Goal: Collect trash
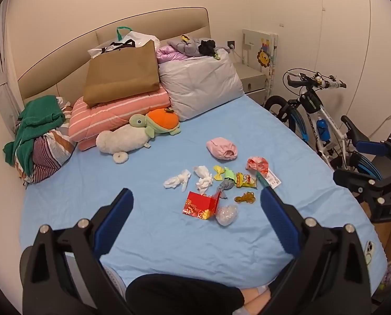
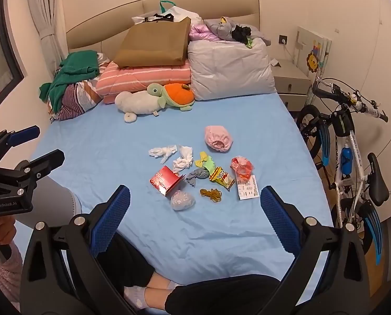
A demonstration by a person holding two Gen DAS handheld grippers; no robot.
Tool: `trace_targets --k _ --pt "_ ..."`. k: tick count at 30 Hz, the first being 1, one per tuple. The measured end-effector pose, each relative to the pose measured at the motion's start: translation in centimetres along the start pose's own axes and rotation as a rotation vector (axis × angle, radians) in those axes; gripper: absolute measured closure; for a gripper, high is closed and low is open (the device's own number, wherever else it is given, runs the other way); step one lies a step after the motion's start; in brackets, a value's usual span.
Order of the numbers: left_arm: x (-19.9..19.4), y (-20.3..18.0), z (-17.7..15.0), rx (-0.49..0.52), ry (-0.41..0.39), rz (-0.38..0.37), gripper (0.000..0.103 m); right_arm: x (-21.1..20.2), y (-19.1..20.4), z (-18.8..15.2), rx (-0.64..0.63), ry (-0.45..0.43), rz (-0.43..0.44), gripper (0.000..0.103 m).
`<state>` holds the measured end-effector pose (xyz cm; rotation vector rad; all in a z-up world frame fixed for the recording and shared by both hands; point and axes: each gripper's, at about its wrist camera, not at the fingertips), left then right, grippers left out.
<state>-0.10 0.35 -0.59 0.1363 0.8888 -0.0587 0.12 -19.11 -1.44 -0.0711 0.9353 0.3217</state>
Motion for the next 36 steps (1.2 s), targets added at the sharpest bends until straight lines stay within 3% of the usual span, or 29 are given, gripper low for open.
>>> trace_targets --k 36 --pt "-0.47 0.28 -0.21 -0.002 0.003 -0.002 0.006 -0.28 0.69 -0.18 -0.005 -0.012 -0.004 0.007"
Point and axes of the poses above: each gripper's, at about its wrist camera, not at the fingertips, and x roughly the way its jaws point, y to its left, z to its top, and after that the axes turned 5 degrees about y, right-handed
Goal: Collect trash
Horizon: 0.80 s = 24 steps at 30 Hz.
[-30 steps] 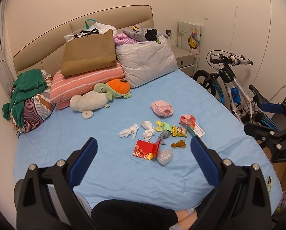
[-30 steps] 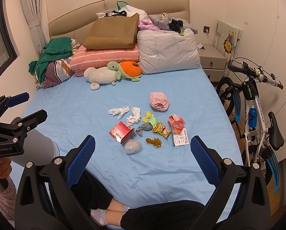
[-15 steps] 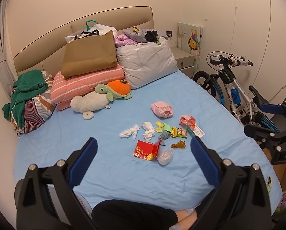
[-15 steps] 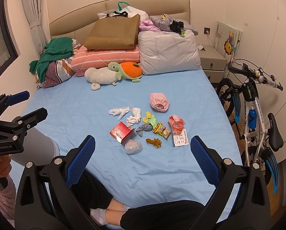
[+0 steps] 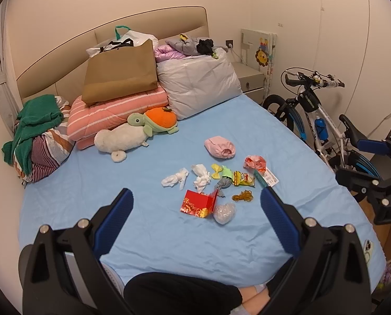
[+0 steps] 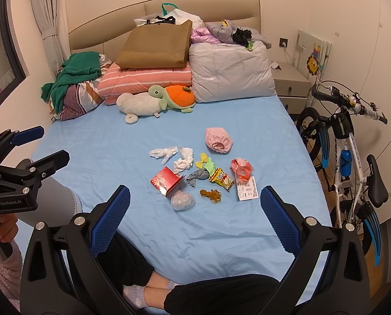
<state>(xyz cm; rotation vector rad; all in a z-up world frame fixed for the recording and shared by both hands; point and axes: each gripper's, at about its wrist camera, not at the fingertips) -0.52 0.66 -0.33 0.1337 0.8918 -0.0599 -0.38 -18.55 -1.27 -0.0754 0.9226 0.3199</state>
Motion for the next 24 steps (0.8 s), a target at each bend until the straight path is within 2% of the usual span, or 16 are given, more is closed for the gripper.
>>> trace_targets --k 15,24 --pt "1.3 -0.5 -0.8 -0.002 0.018 -0.002 0.006 -1.0 0.4 0.6 0.005 0.008 0.002 0.007" --pt "2.6 -0.8 -1.1 -0.009 0.038 -0.006 0.006 0.5 -0.7 -0.2 0.008 0.014 0.003 0.007"
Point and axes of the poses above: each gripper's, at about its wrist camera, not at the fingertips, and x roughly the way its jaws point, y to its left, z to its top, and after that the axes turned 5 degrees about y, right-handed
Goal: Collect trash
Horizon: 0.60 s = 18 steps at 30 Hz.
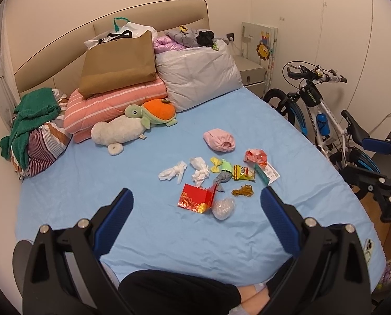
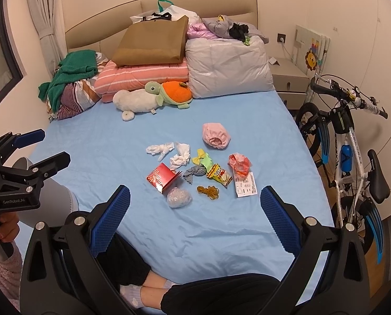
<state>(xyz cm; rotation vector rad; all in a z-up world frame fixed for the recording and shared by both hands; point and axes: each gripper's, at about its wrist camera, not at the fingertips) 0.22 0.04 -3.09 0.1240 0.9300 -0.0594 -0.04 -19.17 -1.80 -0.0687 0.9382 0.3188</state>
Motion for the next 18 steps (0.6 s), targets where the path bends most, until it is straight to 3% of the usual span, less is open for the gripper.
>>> trace_targets --k 18 --pt "0.9 -0.2 0.1 0.000 0.017 -0.005 0.006 1.7 -1.0 -0.6 0.010 0.012 0.006 0.007"
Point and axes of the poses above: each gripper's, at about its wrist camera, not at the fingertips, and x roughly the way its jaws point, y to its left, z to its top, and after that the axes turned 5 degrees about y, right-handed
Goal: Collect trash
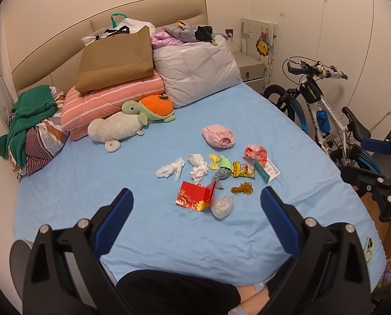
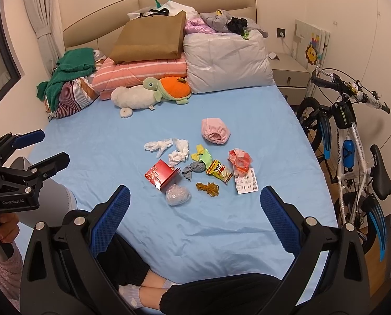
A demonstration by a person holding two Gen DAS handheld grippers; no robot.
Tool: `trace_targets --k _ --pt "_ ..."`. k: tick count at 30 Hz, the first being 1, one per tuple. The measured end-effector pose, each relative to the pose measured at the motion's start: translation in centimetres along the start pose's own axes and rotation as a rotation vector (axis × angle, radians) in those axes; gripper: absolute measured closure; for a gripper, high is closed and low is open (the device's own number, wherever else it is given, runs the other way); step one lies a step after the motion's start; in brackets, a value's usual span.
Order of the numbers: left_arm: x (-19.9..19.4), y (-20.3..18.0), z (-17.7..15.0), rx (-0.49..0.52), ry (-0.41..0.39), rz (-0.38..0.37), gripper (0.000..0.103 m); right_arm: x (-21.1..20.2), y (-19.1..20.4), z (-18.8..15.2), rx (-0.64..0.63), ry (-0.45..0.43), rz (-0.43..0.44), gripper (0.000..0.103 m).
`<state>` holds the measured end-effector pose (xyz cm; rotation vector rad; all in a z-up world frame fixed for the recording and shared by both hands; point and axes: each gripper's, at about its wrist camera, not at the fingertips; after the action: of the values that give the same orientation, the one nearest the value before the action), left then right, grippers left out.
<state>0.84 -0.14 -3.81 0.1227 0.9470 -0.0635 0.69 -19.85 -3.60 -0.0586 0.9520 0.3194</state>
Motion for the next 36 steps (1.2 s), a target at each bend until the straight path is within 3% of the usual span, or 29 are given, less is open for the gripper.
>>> trace_targets --k 10,18,27,36 --pt "0.4 0.0 0.0 0.000 0.003 0.005 0.006 0.5 0.1 -0.1 -0.003 0.000 -0.001 0.007" --pt "3.1 0.2 -0.2 -0.006 0.021 0.011 0.006 3.7 -0.4 -0.5 -0.003 0.028 -0.012 0.007" --pt "8.3 -0.2 -0.9 -0.002 0.077 -0.004 0.006 8.2 -2.0 -1.2 0.013 0.063 -0.019 0.007" --pt "16.3 -1.3 -2.0 0.008 0.179 0.006 0.006 13.4 -3.6 -1.7 0.020 0.083 -0.056 0.007"
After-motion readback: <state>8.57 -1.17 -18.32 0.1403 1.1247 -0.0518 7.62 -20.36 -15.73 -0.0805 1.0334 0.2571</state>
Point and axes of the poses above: each gripper's, at about its wrist camera, not at the fingertips, and x roughly the way its jaws point, y to its left, z to its top, and after that the axes turned 5 degrees about y, right-handed
